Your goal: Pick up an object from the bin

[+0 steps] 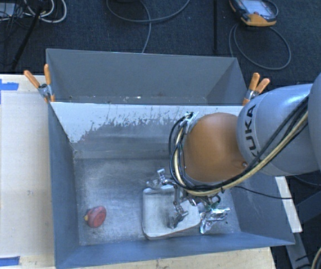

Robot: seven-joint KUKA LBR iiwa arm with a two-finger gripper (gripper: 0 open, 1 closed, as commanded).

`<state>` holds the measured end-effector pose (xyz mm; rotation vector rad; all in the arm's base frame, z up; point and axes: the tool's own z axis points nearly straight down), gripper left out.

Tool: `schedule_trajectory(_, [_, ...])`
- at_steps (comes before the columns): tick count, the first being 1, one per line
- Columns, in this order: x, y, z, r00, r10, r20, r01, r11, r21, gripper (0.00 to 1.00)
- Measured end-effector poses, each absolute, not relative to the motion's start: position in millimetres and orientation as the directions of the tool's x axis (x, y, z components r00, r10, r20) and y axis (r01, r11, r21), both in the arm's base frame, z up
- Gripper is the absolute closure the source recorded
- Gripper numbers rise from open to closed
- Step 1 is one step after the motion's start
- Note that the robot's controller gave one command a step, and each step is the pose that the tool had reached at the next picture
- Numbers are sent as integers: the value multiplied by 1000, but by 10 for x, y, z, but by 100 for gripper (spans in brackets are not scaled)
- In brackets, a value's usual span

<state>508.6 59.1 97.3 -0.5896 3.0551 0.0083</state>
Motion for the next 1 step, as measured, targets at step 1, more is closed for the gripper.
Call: schedule_trajectory(1, [6243,156,1355,-901,-433,-8,-433,901,-4,0])
